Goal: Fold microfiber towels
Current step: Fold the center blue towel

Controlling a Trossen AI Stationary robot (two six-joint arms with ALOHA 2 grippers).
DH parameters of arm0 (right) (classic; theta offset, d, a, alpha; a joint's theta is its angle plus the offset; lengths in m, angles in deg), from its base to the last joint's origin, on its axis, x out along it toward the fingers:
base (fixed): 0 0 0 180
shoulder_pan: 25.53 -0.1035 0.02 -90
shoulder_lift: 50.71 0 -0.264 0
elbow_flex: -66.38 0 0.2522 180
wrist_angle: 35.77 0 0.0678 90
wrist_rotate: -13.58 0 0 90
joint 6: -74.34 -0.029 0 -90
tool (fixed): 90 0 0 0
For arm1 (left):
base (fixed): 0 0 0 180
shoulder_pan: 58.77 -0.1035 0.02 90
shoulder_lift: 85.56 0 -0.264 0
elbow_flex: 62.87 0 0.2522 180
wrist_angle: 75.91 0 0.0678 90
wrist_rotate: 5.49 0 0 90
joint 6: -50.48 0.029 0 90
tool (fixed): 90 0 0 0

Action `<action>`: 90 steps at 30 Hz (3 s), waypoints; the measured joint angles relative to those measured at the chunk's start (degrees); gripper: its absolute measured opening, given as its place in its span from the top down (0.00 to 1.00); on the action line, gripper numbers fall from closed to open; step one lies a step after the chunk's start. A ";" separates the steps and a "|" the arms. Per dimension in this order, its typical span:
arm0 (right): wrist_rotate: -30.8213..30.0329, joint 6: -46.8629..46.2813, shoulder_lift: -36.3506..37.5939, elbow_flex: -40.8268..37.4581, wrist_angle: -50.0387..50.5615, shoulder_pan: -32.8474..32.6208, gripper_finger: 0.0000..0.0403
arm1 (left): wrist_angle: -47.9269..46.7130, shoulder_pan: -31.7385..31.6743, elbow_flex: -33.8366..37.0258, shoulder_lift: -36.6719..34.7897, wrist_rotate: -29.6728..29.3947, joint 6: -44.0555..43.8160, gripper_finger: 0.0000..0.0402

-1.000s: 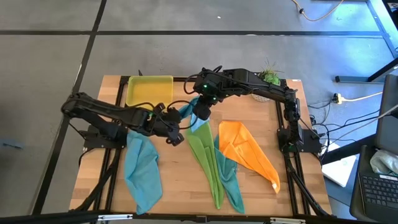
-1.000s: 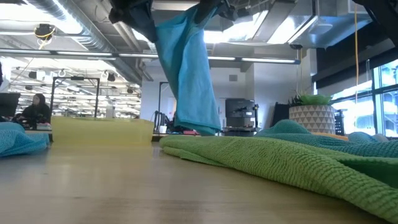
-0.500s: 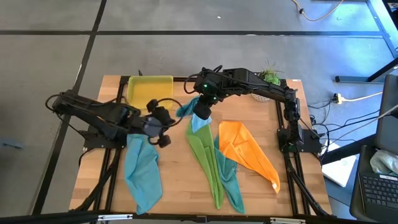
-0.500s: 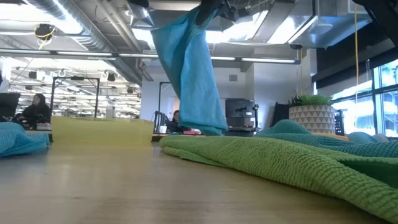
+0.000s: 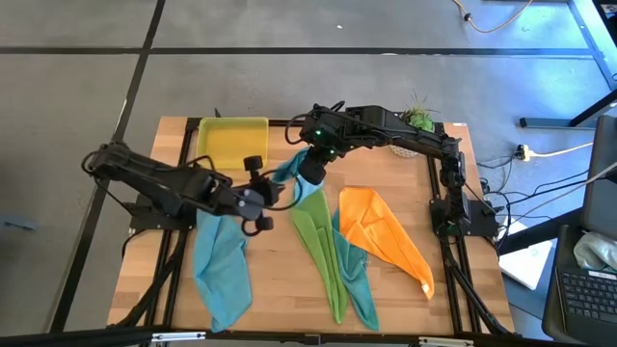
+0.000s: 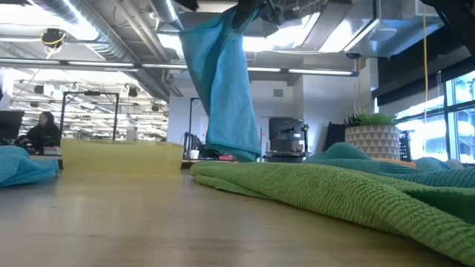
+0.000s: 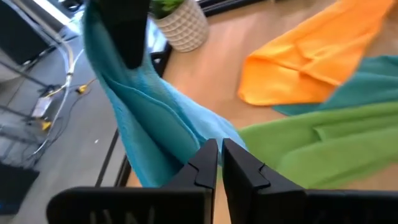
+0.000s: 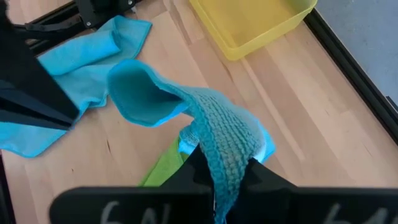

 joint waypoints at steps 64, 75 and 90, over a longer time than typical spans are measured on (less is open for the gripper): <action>0.72 1.29 0.04 0.00 3.27 -0.75 0.98 | -7.83 -5.65 -9.73 5.04 12.05 -33.29 0.52; 2.93 -0.30 0.04 0.00 3.77 -1.16 0.98 | -1.83 -8.94 -9.75 5.32 5.42 -28.19 0.47; 3.23 1.33 0.04 0.00 3.36 -1.17 0.98 | 1.27 -12.72 -9.77 8.28 8.34 -21.19 0.47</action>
